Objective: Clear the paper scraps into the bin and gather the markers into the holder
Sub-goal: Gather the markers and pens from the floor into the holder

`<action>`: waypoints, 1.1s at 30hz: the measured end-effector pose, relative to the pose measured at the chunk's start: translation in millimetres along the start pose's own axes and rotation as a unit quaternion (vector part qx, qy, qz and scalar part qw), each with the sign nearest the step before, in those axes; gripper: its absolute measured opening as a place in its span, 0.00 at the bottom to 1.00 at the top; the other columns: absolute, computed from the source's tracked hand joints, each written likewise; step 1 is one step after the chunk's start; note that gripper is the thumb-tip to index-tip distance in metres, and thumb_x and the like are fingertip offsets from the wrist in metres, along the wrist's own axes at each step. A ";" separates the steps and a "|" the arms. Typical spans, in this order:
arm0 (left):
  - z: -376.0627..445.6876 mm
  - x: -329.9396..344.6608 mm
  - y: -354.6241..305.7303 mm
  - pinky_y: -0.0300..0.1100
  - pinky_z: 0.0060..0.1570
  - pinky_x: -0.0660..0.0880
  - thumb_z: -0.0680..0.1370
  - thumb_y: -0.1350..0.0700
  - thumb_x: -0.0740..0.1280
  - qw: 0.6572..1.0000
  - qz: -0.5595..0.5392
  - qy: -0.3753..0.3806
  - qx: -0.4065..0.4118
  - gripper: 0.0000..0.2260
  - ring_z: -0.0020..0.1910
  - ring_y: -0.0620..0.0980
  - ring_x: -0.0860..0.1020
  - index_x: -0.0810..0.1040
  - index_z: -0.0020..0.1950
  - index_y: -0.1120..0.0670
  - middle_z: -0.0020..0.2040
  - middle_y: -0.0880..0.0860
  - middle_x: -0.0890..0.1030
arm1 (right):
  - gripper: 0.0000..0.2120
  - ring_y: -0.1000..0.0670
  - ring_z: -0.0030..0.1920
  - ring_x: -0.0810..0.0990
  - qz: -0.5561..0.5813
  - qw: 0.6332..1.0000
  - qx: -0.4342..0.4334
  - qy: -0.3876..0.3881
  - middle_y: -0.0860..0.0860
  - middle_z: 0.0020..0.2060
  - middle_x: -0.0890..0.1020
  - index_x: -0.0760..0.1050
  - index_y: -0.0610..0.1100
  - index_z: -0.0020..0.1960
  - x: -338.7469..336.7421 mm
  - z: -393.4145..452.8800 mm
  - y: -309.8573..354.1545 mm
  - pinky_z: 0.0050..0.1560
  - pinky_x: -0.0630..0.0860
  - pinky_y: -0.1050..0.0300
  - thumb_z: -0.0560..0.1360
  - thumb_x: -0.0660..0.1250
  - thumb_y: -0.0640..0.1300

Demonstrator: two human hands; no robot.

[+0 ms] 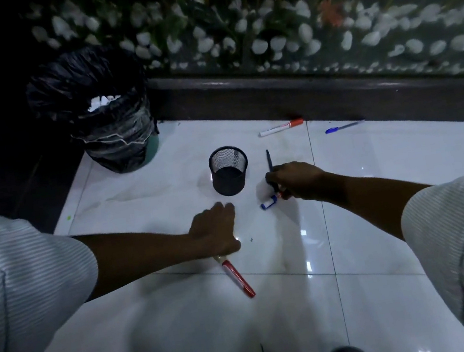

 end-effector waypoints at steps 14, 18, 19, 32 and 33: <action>2.8 8.8 9.6 0.48 0.44 0.72 0.77 0.48 0.69 0.927 0.193 0.155 0.282 0.15 0.52 0.58 0.76 0.73 0.56 0.57 0.55 0.57 0.74 | 0.20 0.43 0.55 0.78 -0.045 0.999 0.004 0.001 0.45 0.54 0.77 0.70 0.44 0.59 21.4 -0.1 0.9 0.41 0.69 0.53 0.74 0.75 0.47; -4.5 17.9 15.1 0.49 0.49 0.73 0.75 0.43 0.73 0.905 0.249 0.186 0.291 0.23 0.54 0.58 0.76 0.73 0.59 0.57 0.57 0.57 0.75 | 0.25 0.42 0.53 0.79 0.044 0.997 0.043 0.054 0.42 0.55 0.79 0.68 0.40 0.62 23.6 2.6 10.2 0.44 0.71 0.52 0.75 0.75 0.53; -4.5 20.4 15.4 0.48 0.49 0.72 0.76 0.46 0.73 0.906 0.248 0.188 0.285 0.21 0.56 0.59 0.77 0.73 0.60 0.58 0.59 0.58 0.75 | 0.26 0.41 0.54 0.79 0.049 0.996 0.048 0.058 0.41 0.56 0.79 0.69 0.40 0.63 23.7 3.3 13.0 0.45 0.71 0.52 0.75 0.74 0.53; 11.1 -91.4 -9.5 0.50 0.36 0.84 0.72 0.58 0.79 0.979 -0.113 0.130 0.108 0.10 0.27 0.51 0.82 0.85 0.44 0.65 0.34 0.60 0.85 | 0.21 0.43 0.50 0.82 0.182 0.968 0.094 0.143 0.43 0.50 0.84 0.80 0.37 0.57 -3.8 -9.9 24.2 0.42 0.77 0.57 0.74 0.75 0.52; 10.9 -107.4 -10.0 0.50 0.36 0.85 0.71 0.58 0.80 0.982 -0.132 0.084 0.104 0.10 0.27 0.50 0.82 0.86 0.43 0.64 0.34 0.61 0.85 | 0.19 0.43 0.48 0.85 0.254 0.949 0.112 0.151 0.42 0.48 0.85 0.81 0.36 0.55 -12.2 -9.5 19.1 0.40 0.79 0.59 0.74 0.77 0.50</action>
Point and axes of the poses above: each hand's wrist, its own z-axis towards the middle knuckle, its own x-axis out of the palm, y = z × x, the point moved 1 cm from there along z, towards the middle knuckle
